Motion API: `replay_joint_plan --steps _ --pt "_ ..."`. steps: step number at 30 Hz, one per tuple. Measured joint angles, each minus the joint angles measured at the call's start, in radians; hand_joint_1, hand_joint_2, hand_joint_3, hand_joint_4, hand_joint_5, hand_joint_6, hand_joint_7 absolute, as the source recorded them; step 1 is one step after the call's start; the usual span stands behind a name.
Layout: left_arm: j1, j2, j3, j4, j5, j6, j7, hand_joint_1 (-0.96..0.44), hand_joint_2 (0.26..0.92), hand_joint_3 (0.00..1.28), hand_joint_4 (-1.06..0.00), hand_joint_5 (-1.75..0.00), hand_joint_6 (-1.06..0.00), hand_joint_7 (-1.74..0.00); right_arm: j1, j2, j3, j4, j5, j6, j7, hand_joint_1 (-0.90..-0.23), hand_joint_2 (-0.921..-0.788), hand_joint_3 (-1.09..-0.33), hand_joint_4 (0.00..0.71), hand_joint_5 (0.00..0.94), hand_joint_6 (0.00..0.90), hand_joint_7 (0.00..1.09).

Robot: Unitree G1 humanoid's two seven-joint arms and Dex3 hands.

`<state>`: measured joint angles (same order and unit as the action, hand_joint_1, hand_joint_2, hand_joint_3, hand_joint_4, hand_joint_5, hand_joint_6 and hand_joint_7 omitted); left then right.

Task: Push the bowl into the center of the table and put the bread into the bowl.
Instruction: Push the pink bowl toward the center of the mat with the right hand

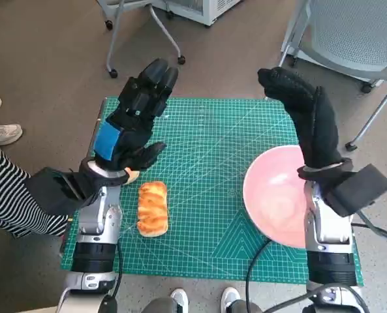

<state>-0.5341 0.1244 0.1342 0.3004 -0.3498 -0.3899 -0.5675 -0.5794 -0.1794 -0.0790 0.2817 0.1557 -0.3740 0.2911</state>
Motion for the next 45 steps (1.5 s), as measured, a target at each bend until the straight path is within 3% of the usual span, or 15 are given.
replay_joint_plan --steps 6,14,20,28,34,45 --pt "0.001 -0.001 -0.005 0.000 0.000 -0.001 0.000 -0.67 0.921 0.30 -0.03 -0.09 0.00 -0.38 0.015 -0.016 -0.023 -0.011 0.007 -0.017 0.010 -0.723 -0.921 -0.742 0.214 0.010 0.037 0.59" --pt "0.011 0.008 -0.001 -0.002 -0.005 -0.003 -0.005 -0.68 0.921 0.30 -0.03 -0.09 0.00 -0.38 0.103 -0.098 -0.145 0.005 0.037 -0.132 0.016 -0.716 -0.921 -0.737 0.212 0.007 0.047 0.58" --pt "0.012 0.014 -0.001 -0.006 -0.010 -0.003 -0.011 -0.67 0.921 0.30 -0.02 -0.09 0.00 -0.38 0.196 -0.133 -0.238 0.026 0.014 -0.211 -0.063 -0.695 -0.921 -0.781 0.190 0.001 0.017 0.59" --pt "0.014 0.015 -0.001 -0.013 -0.015 -0.003 -0.011 -0.66 0.921 0.29 -0.02 -0.08 0.00 -0.36 0.287 -0.136 -0.321 0.091 -0.005 -0.280 -0.165 -0.675 -0.921 -0.815 0.173 0.000 0.000 0.60" --pt "0.014 0.016 0.000 -0.013 -0.016 -0.003 -0.012 -0.66 0.921 0.29 -0.02 -0.08 0.00 -0.36 0.312 -0.136 -0.351 0.209 -0.003 -0.340 -0.198 -0.647 -0.921 -0.821 0.171 0.000 -0.001 0.60" --pt "0.015 0.026 -0.001 -0.013 -0.016 -0.001 -0.018 -0.66 0.921 0.29 -0.02 -0.07 0.00 -0.36 0.309 -0.104 -0.345 0.484 0.004 -0.447 -0.196 -0.618 -0.921 -0.842 0.162 0.000 0.048 0.50"
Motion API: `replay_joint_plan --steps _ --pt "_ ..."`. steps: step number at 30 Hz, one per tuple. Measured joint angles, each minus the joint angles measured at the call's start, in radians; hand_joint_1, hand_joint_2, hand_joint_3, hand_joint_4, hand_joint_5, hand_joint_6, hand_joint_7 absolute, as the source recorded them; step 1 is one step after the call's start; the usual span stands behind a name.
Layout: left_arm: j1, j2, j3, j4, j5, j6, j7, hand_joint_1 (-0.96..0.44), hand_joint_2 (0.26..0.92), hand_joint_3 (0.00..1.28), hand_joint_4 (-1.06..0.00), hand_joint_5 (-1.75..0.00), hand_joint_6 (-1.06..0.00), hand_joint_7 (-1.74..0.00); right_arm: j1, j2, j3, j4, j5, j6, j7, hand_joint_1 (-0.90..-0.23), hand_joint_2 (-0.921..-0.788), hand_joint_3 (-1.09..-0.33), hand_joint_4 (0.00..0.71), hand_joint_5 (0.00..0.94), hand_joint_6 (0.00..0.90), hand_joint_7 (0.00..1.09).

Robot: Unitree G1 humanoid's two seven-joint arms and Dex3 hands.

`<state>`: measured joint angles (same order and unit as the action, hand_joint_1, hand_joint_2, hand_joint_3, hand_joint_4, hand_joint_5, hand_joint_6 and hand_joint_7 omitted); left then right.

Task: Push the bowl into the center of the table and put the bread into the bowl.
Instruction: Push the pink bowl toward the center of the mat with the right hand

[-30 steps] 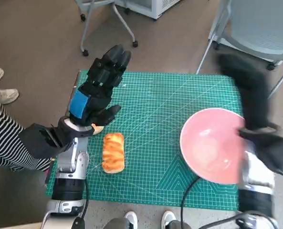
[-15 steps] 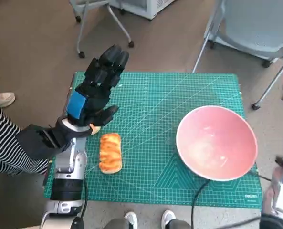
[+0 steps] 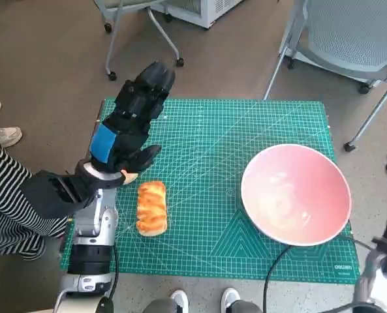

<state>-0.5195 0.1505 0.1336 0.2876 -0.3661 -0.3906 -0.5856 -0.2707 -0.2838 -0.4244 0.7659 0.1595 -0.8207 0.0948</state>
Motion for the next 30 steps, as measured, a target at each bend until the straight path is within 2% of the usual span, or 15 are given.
replay_joint_plan --steps 6,17,22,27,30 --pt "0.000 0.008 0.000 -0.003 0.000 0.010 -0.003 -0.65 0.921 0.29 -0.02 -0.07 0.00 -0.36 -0.027 0.029 0.014 0.142 0.008 -0.038 0.033 -0.617 -0.921 -0.853 0.160 0.000 0.057 0.47" --pt "0.002 0.039 0.006 -0.014 0.000 0.026 -0.014 -0.65 0.921 0.28 -0.02 -0.06 0.00 -0.36 -0.111 0.093 0.009 0.284 0.117 -0.038 0.182 -0.630 -0.921 -0.855 0.140 0.001 0.060 0.45" --pt "0.007 0.045 0.009 -0.029 0.000 0.035 -0.014 -0.66 0.921 0.28 -0.03 -0.06 0.00 -0.36 -0.146 0.120 0.004 0.323 0.152 -0.021 0.225 -0.623 -0.921 -0.858 0.140 0.002 0.071 0.45" --pt "0.014 0.048 0.015 -0.039 -0.001 0.052 -0.011 -0.66 0.921 0.28 -0.03 -0.06 0.00 -0.36 -0.181 0.149 0.001 0.341 0.168 -0.001 0.260 -0.619 -0.921 -0.857 0.134 0.000 0.073 0.45" --pt "0.019 0.048 0.016 -0.047 -0.001 0.060 -0.006 -0.66 0.921 0.29 -0.04 -0.06 0.00 -0.37 -0.201 0.168 0.006 0.342 0.168 0.003 0.269 -0.622 -0.921 -0.856 0.133 0.001 0.074 0.45"
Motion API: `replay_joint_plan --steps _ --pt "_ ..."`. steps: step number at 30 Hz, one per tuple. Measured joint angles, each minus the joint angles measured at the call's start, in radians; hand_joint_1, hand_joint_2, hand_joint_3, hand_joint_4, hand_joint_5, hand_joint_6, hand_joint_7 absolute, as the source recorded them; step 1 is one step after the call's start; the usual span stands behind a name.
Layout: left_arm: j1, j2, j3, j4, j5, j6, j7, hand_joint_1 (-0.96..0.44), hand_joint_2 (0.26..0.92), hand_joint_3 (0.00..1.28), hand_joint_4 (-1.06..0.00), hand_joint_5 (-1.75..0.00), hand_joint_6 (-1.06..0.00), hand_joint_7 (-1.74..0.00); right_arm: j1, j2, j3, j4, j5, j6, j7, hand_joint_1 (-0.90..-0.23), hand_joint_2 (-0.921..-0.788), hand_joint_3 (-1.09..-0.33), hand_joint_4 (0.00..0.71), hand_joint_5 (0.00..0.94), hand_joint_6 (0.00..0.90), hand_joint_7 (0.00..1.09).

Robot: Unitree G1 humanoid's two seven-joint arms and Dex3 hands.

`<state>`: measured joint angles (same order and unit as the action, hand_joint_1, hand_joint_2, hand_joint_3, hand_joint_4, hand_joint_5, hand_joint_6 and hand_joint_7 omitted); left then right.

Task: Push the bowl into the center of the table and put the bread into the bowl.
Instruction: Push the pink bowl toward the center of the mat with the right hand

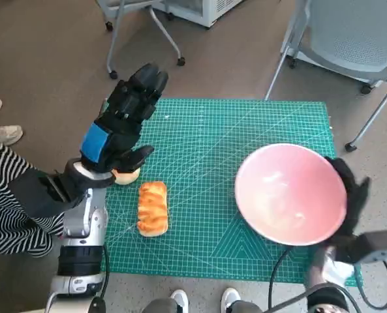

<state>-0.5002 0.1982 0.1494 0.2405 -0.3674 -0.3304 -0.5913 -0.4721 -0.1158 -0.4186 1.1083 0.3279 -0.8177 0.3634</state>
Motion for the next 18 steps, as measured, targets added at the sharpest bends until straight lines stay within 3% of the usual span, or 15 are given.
replay_joint_plan --steps 7,18 --pt "0.010 0.000 0.002 -0.023 0.000 0.005 0.007 -0.66 0.921 0.29 -0.03 -0.06 0.00 -0.37 -0.042 0.019 0.024 0.003 -0.017 0.003 -0.002 -0.635 -0.921 -0.850 0.153 0.010 0.094 0.46" --pt "0.019 0.000 0.006 -0.026 0.002 0.005 0.015 -0.65 0.921 0.29 -0.03 -0.05 0.00 -0.36 -0.135 0.051 0.050 0.004 -0.017 0.044 -0.004 -0.638 -0.921 -0.851 0.153 0.006 0.085 0.46"
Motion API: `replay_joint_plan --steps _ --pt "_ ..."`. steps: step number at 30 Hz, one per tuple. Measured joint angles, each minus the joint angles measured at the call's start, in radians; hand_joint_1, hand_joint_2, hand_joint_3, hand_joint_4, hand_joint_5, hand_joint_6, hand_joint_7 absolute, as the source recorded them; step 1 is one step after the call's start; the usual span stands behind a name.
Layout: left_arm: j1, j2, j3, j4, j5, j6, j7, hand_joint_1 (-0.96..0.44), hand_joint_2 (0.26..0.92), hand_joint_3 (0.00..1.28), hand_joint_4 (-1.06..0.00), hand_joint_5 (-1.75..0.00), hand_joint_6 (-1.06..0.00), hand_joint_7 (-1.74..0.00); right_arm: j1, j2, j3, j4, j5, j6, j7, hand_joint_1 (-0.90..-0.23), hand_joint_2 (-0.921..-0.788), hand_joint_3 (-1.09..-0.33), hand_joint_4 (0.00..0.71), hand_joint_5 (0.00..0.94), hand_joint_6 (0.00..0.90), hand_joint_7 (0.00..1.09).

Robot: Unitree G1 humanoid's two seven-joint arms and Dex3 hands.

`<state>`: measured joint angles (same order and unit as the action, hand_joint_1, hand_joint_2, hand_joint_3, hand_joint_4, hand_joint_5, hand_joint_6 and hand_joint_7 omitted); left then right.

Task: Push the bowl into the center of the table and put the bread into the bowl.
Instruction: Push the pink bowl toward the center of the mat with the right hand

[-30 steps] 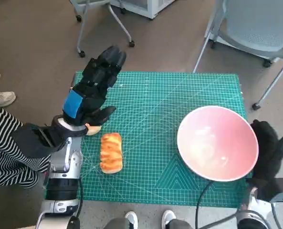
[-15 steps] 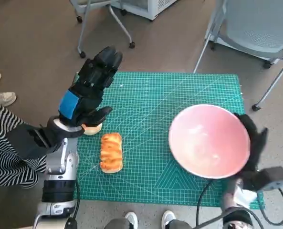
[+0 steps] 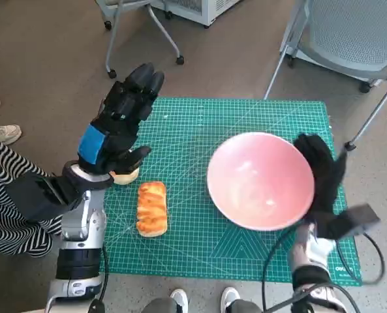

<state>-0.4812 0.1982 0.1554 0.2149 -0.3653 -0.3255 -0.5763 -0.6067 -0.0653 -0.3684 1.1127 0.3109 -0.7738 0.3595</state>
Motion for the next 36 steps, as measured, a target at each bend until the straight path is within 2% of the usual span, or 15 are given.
replay_joint_plan --steps 14,22,28,36 --pt "0.006 0.003 0.006 0.000 0.000 -0.002 0.000 -0.65 0.921 0.30 -0.03 -0.05 0.00 -0.36 -0.110 0.039 0.019 0.009 -0.001 0.056 -0.029 -0.618 -0.921 -0.865 0.142 0.001 0.072 0.47" --pt "0.019 0.004 0.006 -0.002 0.000 -0.002 0.001 -0.66 0.921 0.30 -0.03 -0.04 0.00 -0.35 -0.175 0.045 0.025 0.038 -0.002 0.095 -0.042 -0.615 -0.921 -0.871 0.123 0.000 0.064 0.47" --pt "0.024 0.005 0.006 -0.005 0.000 -0.002 0.001 -0.66 0.921 0.30 -0.04 -0.04 0.00 -0.35 -0.198 0.045 0.026 0.055 -0.002 0.114 -0.042 -0.621 -0.921 -0.865 0.124 0.001 0.069 0.48" --pt "0.036 0.006 0.006 -0.023 0.001 0.000 0.008 -0.66 0.921 0.30 -0.04 -0.04 0.00 -0.35 -0.199 0.037 0.027 0.063 -0.003 0.120 -0.038 -0.629 -0.921 -0.854 0.122 0.000 0.071 0.48"
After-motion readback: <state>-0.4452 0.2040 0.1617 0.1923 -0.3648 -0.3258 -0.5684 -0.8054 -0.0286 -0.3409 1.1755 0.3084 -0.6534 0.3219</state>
